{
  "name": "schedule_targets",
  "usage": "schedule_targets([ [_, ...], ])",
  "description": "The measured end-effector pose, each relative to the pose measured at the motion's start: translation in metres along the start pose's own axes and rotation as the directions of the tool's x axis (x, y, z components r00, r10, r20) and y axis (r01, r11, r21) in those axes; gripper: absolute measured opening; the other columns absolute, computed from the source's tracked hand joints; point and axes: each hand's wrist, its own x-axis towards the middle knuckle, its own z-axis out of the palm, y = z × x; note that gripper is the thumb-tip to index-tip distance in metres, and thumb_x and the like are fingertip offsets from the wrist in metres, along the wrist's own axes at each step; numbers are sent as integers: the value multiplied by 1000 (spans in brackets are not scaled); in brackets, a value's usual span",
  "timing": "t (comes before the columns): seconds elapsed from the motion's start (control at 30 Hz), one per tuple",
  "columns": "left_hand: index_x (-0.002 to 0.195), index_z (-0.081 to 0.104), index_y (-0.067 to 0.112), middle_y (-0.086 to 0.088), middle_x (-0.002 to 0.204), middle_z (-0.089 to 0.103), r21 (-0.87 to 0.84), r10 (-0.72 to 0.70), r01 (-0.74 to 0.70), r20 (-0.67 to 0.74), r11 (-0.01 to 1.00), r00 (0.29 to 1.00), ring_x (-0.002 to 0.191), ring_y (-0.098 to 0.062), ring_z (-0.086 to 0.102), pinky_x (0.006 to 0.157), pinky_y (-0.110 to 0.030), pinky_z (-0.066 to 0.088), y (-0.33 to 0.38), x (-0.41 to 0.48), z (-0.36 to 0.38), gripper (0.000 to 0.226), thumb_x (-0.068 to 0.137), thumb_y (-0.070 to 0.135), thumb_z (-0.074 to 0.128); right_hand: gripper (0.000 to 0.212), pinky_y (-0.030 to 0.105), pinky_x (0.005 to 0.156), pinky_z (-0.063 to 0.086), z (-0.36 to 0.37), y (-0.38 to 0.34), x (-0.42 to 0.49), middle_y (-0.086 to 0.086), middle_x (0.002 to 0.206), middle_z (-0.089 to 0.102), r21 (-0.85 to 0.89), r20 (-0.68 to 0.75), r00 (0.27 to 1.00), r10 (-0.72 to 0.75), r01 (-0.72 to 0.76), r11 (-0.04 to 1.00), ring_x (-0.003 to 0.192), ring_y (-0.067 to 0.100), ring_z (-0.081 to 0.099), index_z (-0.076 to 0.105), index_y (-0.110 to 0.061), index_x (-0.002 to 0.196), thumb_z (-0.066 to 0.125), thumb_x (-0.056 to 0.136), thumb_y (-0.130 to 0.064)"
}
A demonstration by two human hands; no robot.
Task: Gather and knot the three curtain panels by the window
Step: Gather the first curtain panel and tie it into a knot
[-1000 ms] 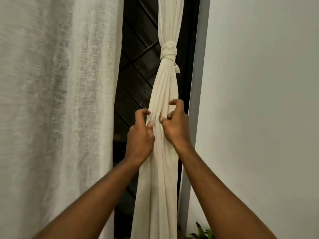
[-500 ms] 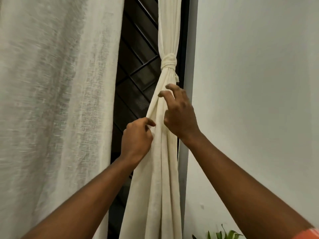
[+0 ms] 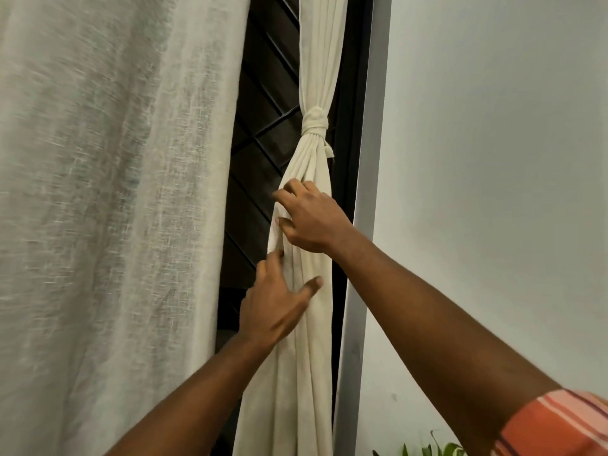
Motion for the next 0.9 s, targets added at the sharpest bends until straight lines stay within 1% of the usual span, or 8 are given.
schedule_targets([
  [0.1, 145, -13, 38, -2, 155, 17, 74, -7, 9, -22, 997, 1000, 125, -32, 48, 94, -47, 45, -4, -1, 21, 112, 71, 67, 66, 47, 40, 87, 47, 9, 2, 5, 5, 129, 50, -58, 62, 998, 21, -17, 998, 114, 25, 51, 45, -23, 134, 49, 93, -45],
  [0.17, 144, -20, 35, -3, 153, 19, 117, 7, -2, -38, 993, 999, 120, -31, 53, 91, -44, 48, -10, -3, 39, 114, 75, 59, 68, 46, 40, 86, 48, 16, 4, 5, 5, 124, 57, -82, 193, 975, 109, -95, 992, 108, 26, 57, 52, -22, 130, 50, 92, -48],
  [0.37, 145, 5, 20, -7, 132, 51, 188, 13, 5, -94, 982, 996, 107, -24, 61, 90, -40, 53, -33, -23, 92, 78, 91, 36, 58, 39, 37, 87, 50, 41, 12, -15, 9, 114, 63, -46, 596, 763, 252, -281, 959, 94, 24, 59, 61, -15, 118, 59, 87, -38],
  [0.43, 140, 15, 24, -6, 135, 49, 165, 118, -101, -97, 981, 988, 101, -23, 63, 81, -39, 56, -36, -33, 101, 67, 90, 35, 59, 37, 37, 87, 51, 43, 16, -20, 8, 113, 63, -78, 554, 790, 263, -265, 961, 96, 25, 61, 60, -15, 118, 60, 87, -36],
  [0.53, 133, 21, 31, -6, 146, 33, 195, 194, -171, -103, 966, 976, 107, -24, 60, 82, -41, 56, -33, -37, 109, 61, 86, 49, 57, 33, 37, 83, 52, 41, 22, -16, 6, 109, 64, -128, 250, 935, 251, -225, 966, 95, 24, 63, 63, -16, 114, 59, 88, -36],
  [0.67, 143, 17, 32, -2, 148, 27, 228, 69, -55, -53, 972, 996, 115, -22, 53, 91, -38, 49, -31, -30, 120, 70, 88, 51, 55, 31, 36, 80, 52, 50, 22, -11, 6, 105, 65, -95, 153, 959, 240, -228, 969, 91, 23, 63, 64, -16, 112, 59, 87, -34],
  [0.8, 138, 18, 23, -8, 122, 56, 128, -153, 159, -59, 979, 987, 102, -25, 61, 87, -37, 51, -46, -37, 134, 63, 90, 23, 60, 33, 38, 87, 52, 87, 14, -34, 9, 112, 63, 3, 491, 818, 299, -345, 939, 97, 26, 62, 59, -11, 116, 64, 87, -24],
  [0.9, 134, 23, 17, -9, 114, 61, 22, -289, 289, -16, 957, 957, 97, -27, 64, 83, -40, 54, -84, -71, 153, 60, 88, 18, 62, 29, 36, 84, 52, 132, -14, -99, 10, 108, 63, 44, 675, 698, 239, -361, 931, 95, 26, 61, 61, -11, 107, 68, 84, -28],
])
